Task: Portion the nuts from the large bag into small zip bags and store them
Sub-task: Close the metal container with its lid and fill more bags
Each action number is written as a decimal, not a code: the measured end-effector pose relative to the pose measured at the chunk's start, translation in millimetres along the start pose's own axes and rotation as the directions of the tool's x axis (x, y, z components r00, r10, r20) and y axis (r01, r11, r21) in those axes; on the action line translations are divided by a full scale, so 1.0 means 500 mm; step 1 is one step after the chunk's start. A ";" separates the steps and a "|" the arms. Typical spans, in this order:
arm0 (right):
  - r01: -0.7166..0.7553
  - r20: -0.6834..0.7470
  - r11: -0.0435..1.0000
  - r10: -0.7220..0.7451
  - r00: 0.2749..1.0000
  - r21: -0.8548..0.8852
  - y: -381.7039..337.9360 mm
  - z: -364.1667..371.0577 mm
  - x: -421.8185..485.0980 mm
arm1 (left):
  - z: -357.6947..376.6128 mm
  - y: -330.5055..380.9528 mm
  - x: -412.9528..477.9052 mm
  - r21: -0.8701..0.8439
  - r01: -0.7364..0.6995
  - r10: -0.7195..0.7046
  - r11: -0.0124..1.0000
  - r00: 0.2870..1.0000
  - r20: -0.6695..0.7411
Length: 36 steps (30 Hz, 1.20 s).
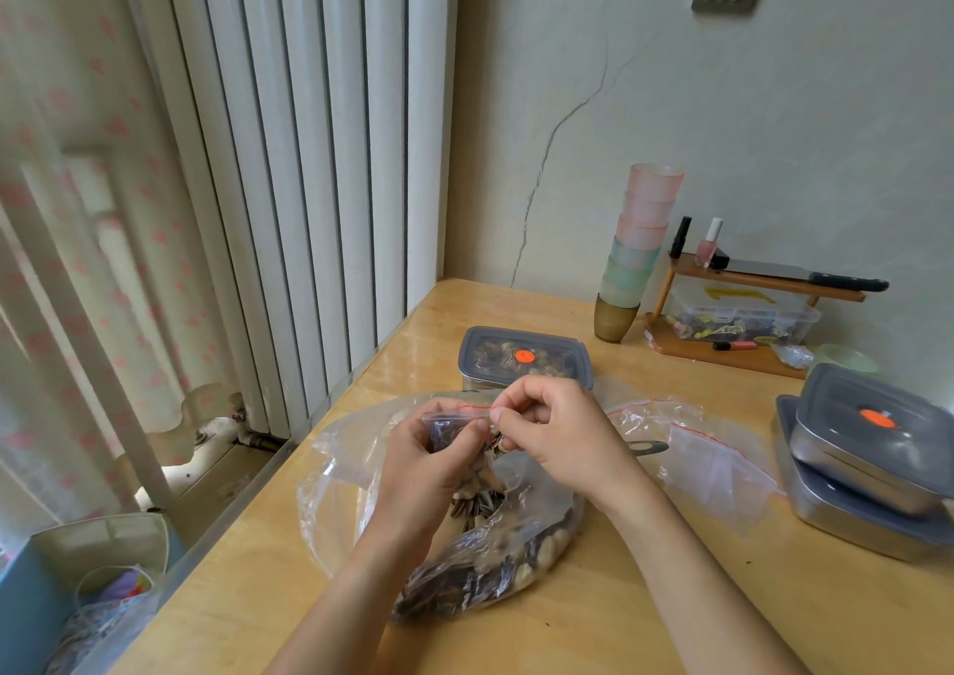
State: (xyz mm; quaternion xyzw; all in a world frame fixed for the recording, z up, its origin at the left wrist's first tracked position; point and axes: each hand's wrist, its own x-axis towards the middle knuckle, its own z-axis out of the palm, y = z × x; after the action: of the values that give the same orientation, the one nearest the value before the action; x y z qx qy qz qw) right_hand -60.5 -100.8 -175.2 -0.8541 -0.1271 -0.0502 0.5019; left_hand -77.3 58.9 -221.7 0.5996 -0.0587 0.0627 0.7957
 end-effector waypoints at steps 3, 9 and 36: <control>0.004 0.002 1.000 -0.004 1.000 0.015 -0.001 0.000 0.000 | -0.001 -0.002 0.001 -0.003 -0.008 0.008 1.000 1.000 -0.012; 0.016 -0.005 1.000 -0.016 1.000 0.011 -0.006 0.001 -0.001 | -0.002 -0.003 0.003 -0.001 -0.010 0.010 1.000 1.000 -0.024; 0.067 0.089 0.995 -0.073 0.993 0.067 -0.007 -0.004 -0.005 | -0.002 0.007 -0.002 -0.056 -0.017 0.018 0.998 1.000 0.025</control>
State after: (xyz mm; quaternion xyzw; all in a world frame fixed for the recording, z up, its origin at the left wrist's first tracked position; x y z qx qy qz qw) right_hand -63.7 -101.6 -171.8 -0.8341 -0.1814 -0.0247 0.5204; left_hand -78.7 60.9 -219.0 0.5775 -0.0758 0.0602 0.8106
